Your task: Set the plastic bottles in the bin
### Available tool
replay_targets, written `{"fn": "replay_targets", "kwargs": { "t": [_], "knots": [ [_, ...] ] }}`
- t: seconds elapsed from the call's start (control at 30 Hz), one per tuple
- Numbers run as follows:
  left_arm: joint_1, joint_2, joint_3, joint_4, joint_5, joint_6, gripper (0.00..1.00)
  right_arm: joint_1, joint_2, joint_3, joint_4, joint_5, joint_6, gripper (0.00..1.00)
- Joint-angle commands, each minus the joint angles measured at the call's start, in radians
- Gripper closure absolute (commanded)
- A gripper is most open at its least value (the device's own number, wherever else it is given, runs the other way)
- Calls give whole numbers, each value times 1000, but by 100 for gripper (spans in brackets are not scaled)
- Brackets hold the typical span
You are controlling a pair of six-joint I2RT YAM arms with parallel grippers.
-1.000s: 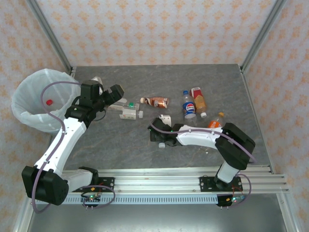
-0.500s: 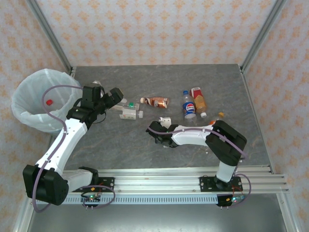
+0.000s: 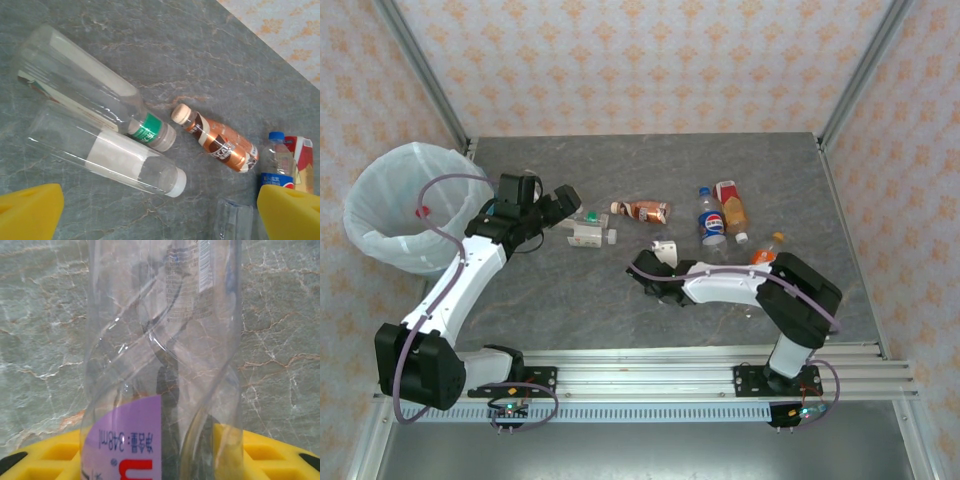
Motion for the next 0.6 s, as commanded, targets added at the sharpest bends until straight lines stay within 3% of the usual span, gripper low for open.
{"fn": "replay_targets", "kwargs": {
  "t": [0.0, 0.17, 0.57],
  "knots": [
    [-5, 6, 13, 22, 62, 8, 0, 4, -74, -31, 85, 35, -22, 60],
    [-4, -12, -22, 103, 110, -29, 0, 3, -146, -105, 213, 40, -21, 60],
    [-70, 55, -7, 172, 231, -7, 0, 4, -179, -149, 599, -136, -194, 61]
  ]
}}
